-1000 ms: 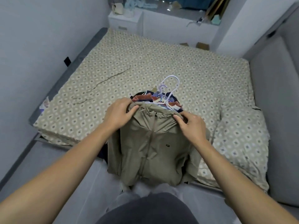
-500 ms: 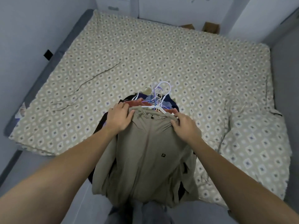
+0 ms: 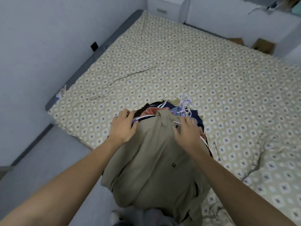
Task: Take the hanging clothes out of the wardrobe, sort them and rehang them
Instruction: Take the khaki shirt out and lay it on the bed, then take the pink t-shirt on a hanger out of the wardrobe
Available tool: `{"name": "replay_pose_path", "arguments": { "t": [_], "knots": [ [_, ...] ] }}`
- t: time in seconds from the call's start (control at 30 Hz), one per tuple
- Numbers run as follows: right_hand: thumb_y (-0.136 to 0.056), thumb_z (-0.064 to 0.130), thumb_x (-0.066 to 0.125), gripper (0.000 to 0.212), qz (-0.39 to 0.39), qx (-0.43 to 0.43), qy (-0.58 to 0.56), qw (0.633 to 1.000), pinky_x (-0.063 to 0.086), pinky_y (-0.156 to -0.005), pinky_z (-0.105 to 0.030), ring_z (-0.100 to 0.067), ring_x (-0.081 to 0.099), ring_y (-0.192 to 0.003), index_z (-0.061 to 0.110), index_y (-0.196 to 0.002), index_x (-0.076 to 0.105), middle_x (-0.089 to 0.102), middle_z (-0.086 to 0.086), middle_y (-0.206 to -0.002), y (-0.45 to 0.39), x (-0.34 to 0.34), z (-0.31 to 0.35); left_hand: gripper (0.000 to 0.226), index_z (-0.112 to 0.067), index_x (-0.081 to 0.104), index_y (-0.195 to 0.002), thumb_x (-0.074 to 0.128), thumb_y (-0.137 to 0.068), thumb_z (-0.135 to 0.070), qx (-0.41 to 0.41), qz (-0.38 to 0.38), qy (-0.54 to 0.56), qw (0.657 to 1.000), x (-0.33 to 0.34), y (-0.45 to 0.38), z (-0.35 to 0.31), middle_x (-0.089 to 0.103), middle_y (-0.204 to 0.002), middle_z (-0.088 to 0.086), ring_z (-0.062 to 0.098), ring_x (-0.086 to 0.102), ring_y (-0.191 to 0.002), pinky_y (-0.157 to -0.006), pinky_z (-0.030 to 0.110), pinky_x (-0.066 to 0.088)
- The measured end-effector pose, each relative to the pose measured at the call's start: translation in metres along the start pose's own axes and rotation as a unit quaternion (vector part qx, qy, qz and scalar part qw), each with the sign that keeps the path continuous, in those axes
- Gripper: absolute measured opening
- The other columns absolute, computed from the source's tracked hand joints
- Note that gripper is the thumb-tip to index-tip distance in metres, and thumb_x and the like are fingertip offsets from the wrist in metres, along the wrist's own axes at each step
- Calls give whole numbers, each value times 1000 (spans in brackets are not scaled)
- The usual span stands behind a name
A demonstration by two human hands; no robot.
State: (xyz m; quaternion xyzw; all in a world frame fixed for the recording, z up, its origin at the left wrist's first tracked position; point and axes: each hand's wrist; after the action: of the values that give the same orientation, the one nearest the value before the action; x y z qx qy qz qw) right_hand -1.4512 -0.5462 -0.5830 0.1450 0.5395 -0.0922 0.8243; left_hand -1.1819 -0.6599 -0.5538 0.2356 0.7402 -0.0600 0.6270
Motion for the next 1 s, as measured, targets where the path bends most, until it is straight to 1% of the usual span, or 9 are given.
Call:
{"name": "replay_pose_path", "arguments": {
  "t": [0.07,0.17,0.3,0.43,0.5,0.6,0.73,0.9,1.0],
  "knots": [
    [-96,40,62,44,-2,-55,-12,998,49,-91,-48,-33,53,-119,13,-131,57,59,-8,-124,1,-3,40,53,-19,48,-147,40,-103,-48,-28,-31,6,999,-16,29,24,55,-130,9,33,54,-116,-88,45,45],
    [-97,47,56,51,9,-141,-38,989,47,-102,-50,-28,49,-128,20,-140,53,56,-1,-132,9,-3,107,57,-20,48,-148,34,-101,-50,-68,-89,9,994,-43,84,62,56,-132,7,29,54,-115,-87,43,43],
    [-99,48,58,53,25,-243,-62,968,46,-100,-43,-23,49,-126,20,-144,52,57,2,-132,40,3,209,57,-19,49,-151,38,-102,-48,-133,-170,21,976,-72,176,118,56,-134,6,26,53,-120,-95,44,44],
    [-100,51,54,53,50,-358,-61,930,47,-98,-46,-24,49,-126,21,-145,50,56,1,-135,102,25,310,56,-21,47,-152,41,-103,-48,-219,-221,14,950,-81,296,177,56,-136,4,25,51,-124,-98,43,43],
    [-100,52,53,54,67,-407,-71,908,47,-97,-47,-26,50,-124,21,-145,50,56,0,-133,144,41,357,57,-20,47,-152,43,-102,-48,-282,-237,10,930,-79,369,201,57,-135,5,26,53,-122,-97,43,44],
    [-98,54,51,56,99,-486,-87,864,48,-97,-47,-27,51,-122,20,-143,51,57,-2,-132,219,65,426,57,-19,48,-150,47,-101,-46,-391,-260,8,883,-70,488,224,57,-134,6,27,54,-121,-97,43,45],
    [-100,49,59,53,141,-592,-91,789,46,-96,-44,-26,51,-123,19,-142,52,57,-1,-133,326,91,501,58,-20,48,-151,49,-100,-47,-514,-269,-5,815,-54,636,225,58,-134,5,28,55,-120,-96,43,47],
    [-101,54,54,54,208,-703,-91,674,45,-93,-40,-22,51,-124,22,-145,50,56,2,-136,454,108,558,59,-22,46,-153,47,-100,-49,-651,-273,-21,708,-37,774,183,55,-140,2,26,52,-126,-97,45,47],
    [-102,57,47,57,251,-757,-82,598,45,-96,-39,-21,52,-123,23,-147,48,57,3,-136,522,112,575,56,-23,48,-151,52,-102,-49,-720,-290,-20,630,-23,835,141,56,-143,1,24,53,-129,-104,44,47]
  ]
}}
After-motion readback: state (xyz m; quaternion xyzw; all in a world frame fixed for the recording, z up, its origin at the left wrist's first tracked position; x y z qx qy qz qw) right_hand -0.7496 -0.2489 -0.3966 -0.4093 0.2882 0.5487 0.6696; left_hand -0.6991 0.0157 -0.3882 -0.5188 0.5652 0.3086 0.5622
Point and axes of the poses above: each hand's wrist, its own y-axis away from the middle knuckle, its own x-axis out of the palm, z = x × y
